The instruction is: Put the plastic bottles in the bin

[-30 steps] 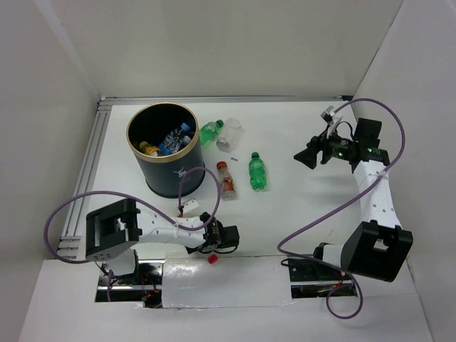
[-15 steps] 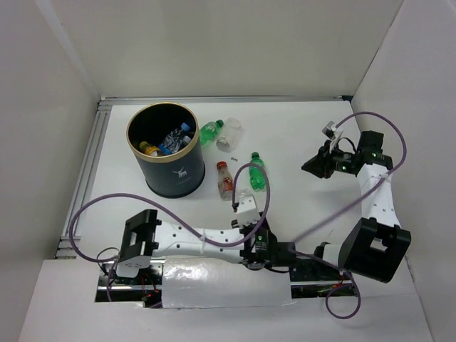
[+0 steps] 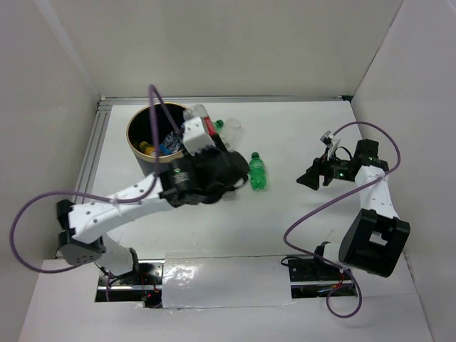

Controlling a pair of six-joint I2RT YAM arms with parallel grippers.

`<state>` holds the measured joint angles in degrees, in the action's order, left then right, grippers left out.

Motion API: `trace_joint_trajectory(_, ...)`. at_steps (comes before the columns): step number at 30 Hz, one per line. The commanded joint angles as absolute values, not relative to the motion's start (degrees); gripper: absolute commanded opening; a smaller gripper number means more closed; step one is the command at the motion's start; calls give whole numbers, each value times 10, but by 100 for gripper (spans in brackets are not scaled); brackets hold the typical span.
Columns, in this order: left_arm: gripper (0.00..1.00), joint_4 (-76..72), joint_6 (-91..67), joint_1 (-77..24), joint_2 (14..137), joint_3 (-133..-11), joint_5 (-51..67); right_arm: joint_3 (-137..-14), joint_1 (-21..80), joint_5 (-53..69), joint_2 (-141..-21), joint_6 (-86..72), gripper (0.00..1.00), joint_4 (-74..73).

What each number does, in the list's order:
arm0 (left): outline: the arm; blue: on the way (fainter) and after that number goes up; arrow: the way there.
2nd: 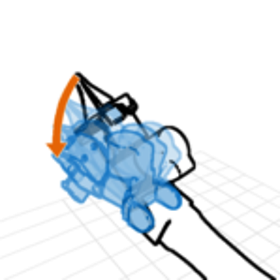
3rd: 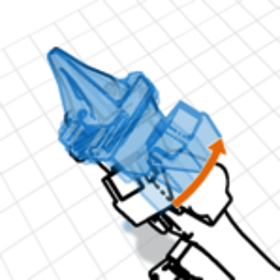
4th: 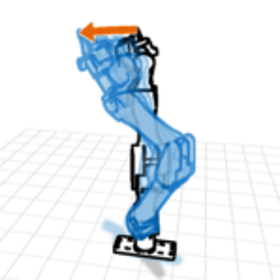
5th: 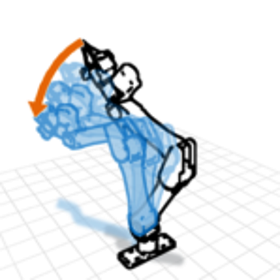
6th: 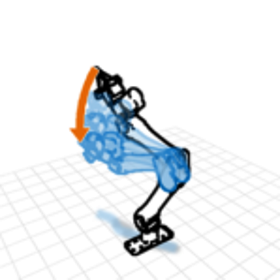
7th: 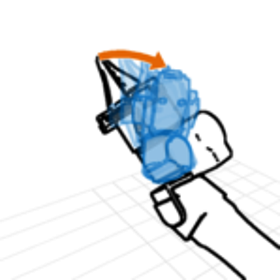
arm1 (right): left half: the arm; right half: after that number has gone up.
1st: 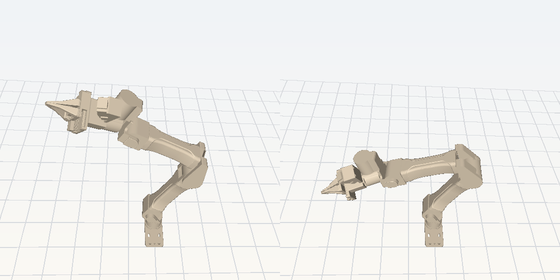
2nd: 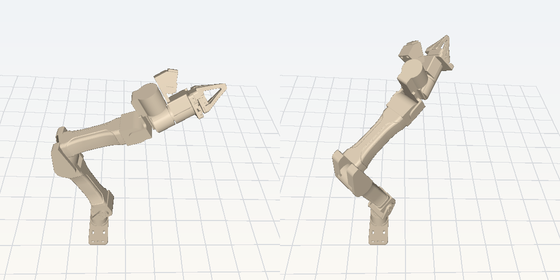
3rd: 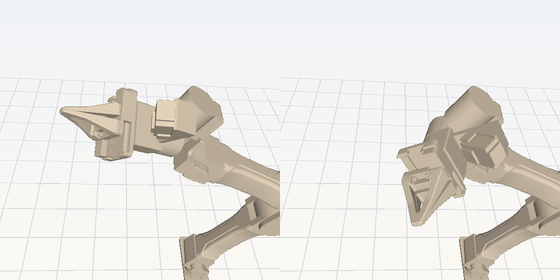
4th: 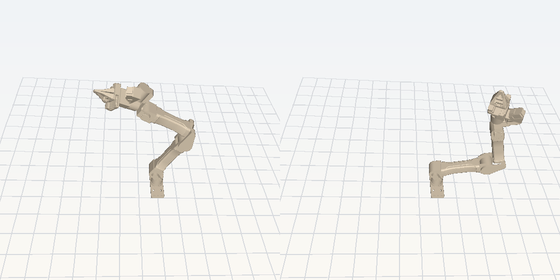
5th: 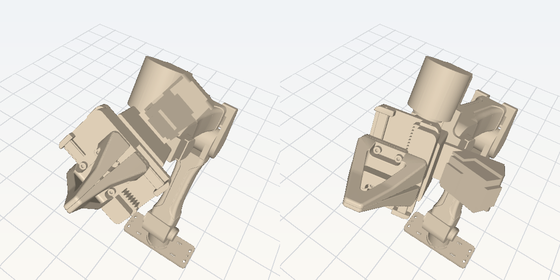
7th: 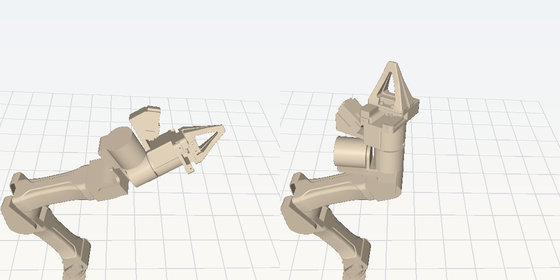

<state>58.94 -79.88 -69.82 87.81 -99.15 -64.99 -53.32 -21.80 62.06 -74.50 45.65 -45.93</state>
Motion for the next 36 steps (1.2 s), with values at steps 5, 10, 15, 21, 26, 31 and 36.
trace_joint_trajectory(5,5,224,-429,-485,740,-888,-528,-533,-221,623,-740,454,79,-440)
trace_joint_trajectory(10,5,235,-385,-376,761,-914,-433,-527,-221,623,-740,454,78,-440)
trace_joint_trajectory(15,9,249,-341,-281,806,-920,-405,-533,-203,623,-751,454,79,-440)
trace_joint_trajectory(21,74,299,-324,-246,862,-905,-421,-545,-81,515,-784,335,92,-369)
trace_joint_trajectory(26,94,299,-318,-240,857,-907,-421,-550,-19,441,-842,213,97,-295)
trace_joint_trajectory(31,98,329,-292,-290,824,-926,-443,-569,49,373,-898,137,100,-237)
trace_joint_trajectory(36,100,323,-274,-510,780,-873,-508,-596,101,334,-963,59,100,-174)
